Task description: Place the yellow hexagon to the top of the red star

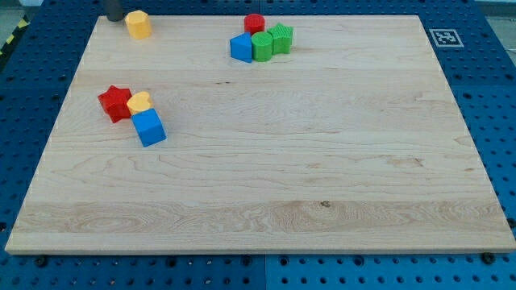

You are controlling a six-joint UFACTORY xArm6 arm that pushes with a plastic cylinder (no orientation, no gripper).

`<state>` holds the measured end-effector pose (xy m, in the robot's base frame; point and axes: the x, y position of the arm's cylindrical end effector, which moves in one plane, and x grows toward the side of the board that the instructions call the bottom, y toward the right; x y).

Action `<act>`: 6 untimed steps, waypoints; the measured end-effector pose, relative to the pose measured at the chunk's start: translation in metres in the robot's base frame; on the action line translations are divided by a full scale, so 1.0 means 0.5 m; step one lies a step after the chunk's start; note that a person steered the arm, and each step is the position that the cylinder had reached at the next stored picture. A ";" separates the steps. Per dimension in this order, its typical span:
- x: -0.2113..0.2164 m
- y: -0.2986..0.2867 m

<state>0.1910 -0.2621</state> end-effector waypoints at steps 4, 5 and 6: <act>0.003 0.099; 0.000 0.099; 0.000 0.141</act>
<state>0.1911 -0.1916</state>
